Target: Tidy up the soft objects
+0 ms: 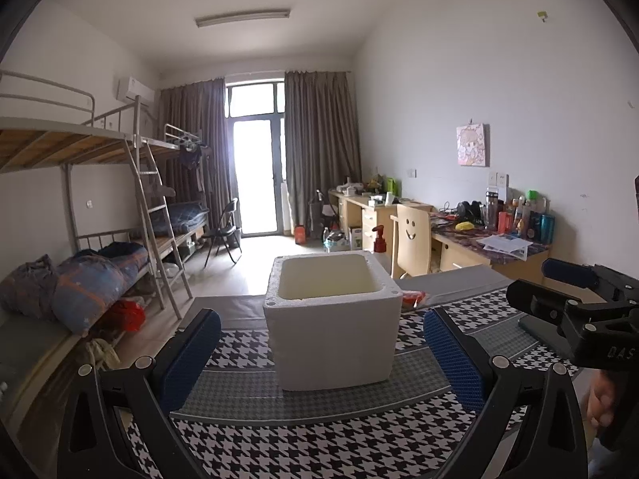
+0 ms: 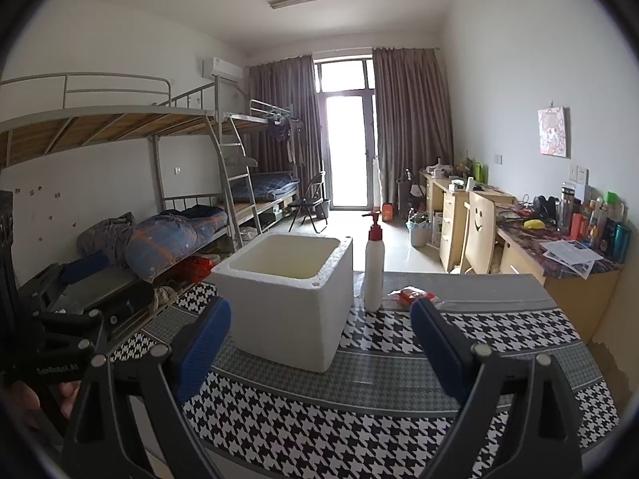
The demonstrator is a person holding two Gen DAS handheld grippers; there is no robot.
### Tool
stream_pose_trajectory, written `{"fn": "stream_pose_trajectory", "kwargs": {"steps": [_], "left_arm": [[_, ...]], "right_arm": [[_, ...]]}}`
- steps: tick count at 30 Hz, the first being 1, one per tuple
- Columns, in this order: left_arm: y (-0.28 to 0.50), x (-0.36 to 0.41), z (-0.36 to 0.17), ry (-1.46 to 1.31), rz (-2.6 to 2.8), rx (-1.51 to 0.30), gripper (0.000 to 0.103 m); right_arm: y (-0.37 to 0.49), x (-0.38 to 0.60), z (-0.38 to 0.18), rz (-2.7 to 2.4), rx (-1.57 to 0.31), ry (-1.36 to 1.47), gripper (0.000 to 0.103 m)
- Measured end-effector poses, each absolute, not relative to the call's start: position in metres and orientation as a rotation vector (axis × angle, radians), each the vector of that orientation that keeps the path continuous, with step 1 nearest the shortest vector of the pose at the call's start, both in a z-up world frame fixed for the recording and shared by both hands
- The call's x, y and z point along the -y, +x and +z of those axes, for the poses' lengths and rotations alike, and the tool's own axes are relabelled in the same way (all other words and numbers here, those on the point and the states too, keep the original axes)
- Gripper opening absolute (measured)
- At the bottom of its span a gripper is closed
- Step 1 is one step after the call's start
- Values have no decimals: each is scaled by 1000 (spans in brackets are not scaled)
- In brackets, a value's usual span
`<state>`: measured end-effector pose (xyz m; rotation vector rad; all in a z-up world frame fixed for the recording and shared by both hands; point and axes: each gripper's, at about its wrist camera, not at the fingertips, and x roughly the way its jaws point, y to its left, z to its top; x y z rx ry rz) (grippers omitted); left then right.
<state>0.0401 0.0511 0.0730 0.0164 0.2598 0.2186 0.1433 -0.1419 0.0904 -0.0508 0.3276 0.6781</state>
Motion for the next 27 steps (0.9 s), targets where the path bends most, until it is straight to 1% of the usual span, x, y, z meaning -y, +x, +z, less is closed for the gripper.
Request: {"fn": "stream_pose_trajectory", "kwargs": {"steps": [9,27], "left_arm": [[26,-56,71,-4,221,-234,102],[4,-66,45,-46,254,-215,102]], "right_arm": [[131,149,87,675,-314,-41,94],[108,149,78,687,-283,-49,94]]}}
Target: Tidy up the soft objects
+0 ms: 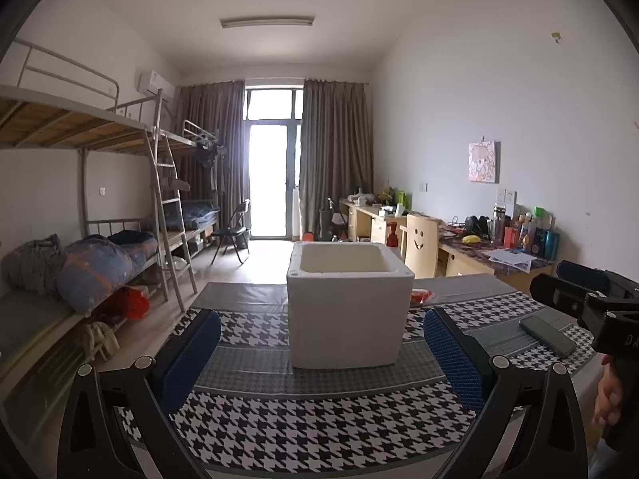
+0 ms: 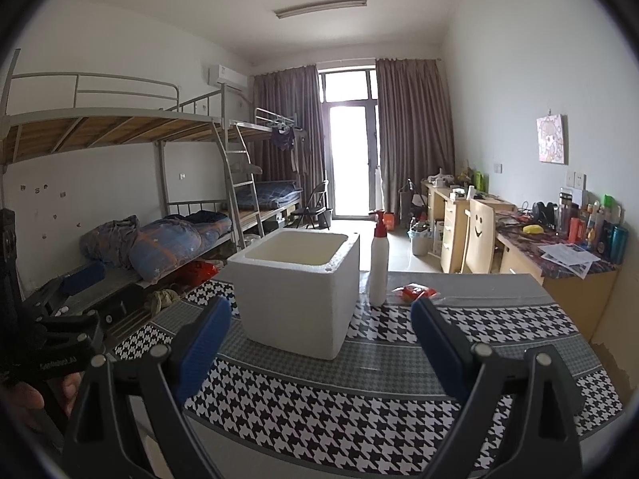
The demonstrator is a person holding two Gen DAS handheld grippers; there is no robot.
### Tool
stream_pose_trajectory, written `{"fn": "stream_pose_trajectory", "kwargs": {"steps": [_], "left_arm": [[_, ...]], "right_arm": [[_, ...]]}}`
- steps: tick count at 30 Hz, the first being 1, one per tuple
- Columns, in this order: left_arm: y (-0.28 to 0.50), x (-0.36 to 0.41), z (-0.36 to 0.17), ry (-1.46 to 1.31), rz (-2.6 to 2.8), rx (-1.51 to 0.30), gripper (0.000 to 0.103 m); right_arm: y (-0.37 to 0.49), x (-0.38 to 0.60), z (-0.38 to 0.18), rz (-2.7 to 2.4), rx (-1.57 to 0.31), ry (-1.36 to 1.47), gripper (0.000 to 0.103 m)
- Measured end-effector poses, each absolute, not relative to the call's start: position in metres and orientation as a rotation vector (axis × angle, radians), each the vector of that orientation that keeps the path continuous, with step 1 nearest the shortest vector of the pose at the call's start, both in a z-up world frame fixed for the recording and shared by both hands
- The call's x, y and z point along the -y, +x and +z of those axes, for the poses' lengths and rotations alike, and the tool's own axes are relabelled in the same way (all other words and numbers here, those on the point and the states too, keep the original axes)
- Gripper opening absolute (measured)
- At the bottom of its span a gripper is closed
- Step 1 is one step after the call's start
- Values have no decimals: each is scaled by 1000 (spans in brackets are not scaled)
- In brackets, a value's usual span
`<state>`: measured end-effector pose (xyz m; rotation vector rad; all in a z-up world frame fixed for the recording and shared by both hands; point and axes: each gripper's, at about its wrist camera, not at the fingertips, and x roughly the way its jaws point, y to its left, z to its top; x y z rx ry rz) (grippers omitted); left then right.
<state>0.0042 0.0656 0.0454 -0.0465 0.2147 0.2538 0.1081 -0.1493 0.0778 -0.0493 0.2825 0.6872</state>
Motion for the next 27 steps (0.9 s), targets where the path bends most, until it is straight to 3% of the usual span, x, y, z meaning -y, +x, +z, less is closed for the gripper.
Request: {"fn": "stream_pose_trajectory", "kwargs": {"steps": [27], "left_arm": [[-9,-65,23,-74,246,-210,102]], "right_arm": [[92,150,50,686,-293,-63,94]]}}
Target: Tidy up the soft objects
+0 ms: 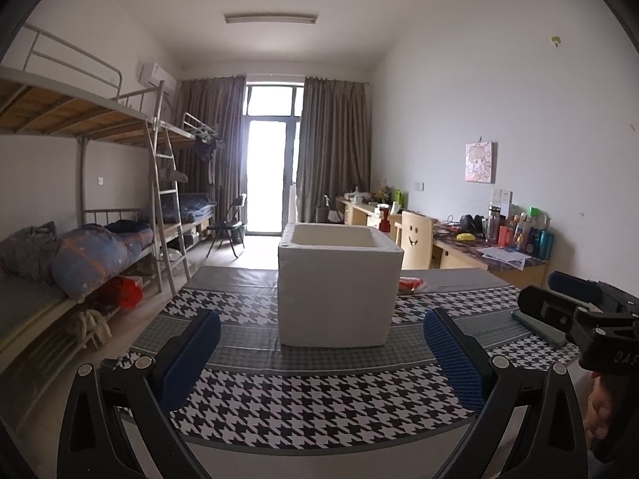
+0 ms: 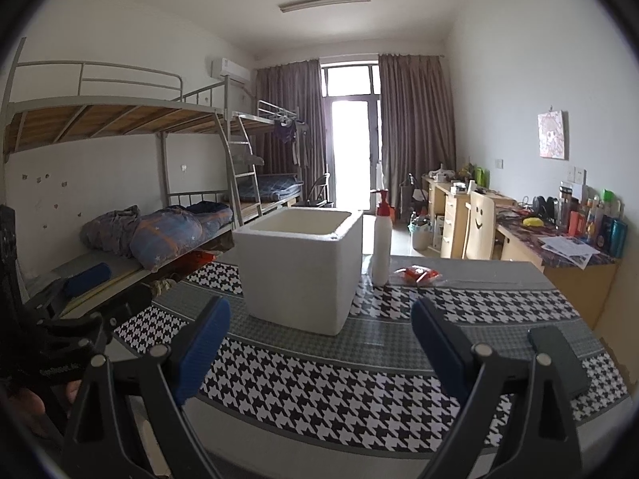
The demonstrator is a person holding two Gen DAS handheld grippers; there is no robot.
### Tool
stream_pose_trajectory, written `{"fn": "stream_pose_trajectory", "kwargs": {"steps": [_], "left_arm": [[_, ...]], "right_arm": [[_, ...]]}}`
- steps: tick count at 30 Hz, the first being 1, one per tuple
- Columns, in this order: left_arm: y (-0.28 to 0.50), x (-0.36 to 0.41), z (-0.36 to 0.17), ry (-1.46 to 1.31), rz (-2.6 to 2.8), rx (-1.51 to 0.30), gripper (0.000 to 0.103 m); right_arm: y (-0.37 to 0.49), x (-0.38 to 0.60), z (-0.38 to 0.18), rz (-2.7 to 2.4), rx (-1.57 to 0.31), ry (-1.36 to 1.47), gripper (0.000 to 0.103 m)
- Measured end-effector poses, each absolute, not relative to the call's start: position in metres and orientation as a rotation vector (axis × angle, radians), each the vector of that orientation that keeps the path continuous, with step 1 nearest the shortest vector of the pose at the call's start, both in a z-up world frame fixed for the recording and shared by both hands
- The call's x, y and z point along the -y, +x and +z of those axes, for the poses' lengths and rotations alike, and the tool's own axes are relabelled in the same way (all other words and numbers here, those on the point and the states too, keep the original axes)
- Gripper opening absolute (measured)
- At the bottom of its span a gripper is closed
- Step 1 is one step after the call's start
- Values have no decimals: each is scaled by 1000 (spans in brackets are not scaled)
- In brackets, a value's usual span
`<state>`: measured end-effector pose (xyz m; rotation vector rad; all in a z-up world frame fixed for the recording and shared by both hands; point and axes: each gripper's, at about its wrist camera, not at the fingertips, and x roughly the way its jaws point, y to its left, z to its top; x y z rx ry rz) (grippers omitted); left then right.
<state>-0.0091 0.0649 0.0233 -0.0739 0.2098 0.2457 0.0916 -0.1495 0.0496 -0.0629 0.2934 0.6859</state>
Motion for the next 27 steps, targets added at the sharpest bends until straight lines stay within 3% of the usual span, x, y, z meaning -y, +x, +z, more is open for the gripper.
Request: {"fn": "stream_pose_trajectory", "kwargs": {"steps": [27], "left_arm": [[-24,-55,1,-53,295,-181,102]], "right_arm": [[68,150,17,656,-269,-60,94]]}}
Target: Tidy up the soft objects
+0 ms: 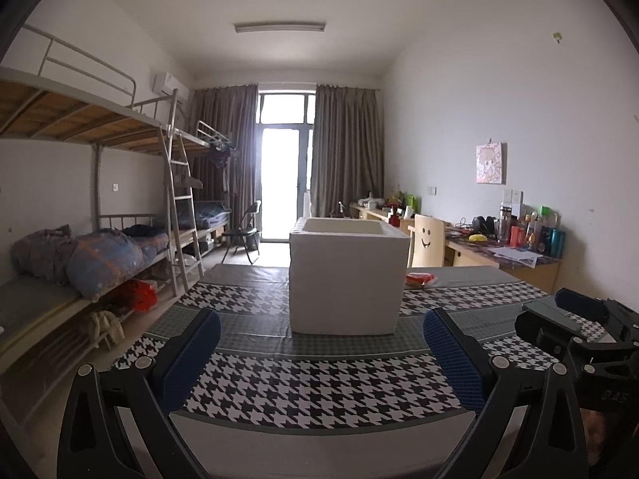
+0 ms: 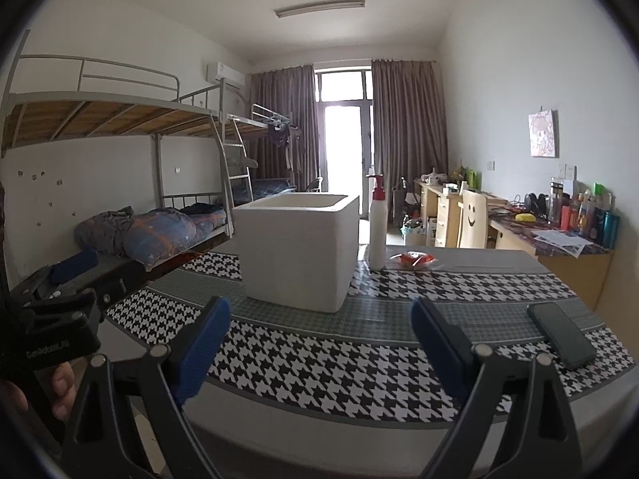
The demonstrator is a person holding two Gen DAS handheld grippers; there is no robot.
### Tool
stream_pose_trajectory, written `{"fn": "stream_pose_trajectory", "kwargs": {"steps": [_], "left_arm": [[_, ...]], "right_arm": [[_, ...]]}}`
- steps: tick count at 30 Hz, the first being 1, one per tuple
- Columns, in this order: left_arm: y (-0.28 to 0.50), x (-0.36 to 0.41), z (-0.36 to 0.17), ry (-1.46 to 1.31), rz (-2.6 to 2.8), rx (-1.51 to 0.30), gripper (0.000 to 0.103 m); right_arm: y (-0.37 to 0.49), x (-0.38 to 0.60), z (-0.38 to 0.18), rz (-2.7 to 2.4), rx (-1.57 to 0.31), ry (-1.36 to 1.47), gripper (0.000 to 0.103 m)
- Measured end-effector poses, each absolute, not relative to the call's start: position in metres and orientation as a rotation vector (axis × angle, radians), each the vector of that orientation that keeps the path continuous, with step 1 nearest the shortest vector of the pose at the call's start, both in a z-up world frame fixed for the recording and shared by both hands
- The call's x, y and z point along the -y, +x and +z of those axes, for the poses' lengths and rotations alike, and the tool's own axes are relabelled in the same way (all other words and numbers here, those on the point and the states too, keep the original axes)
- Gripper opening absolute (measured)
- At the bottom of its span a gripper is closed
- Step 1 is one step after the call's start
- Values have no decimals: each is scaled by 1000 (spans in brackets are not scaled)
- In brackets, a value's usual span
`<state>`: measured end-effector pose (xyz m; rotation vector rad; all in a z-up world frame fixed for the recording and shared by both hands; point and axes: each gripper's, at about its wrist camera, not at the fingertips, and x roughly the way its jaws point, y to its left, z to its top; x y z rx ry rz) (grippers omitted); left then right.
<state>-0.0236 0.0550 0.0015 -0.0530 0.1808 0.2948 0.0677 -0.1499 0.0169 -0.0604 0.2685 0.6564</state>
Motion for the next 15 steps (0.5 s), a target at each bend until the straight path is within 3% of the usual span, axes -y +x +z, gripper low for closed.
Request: {"fn": "stream_pose_trajectory", "kwargs": {"steps": [15], "left_arm": [[-30,-43,-2,-17,279,-178,102]], "right_arm": [[59,156,12,644,-255,-46,94]]}}
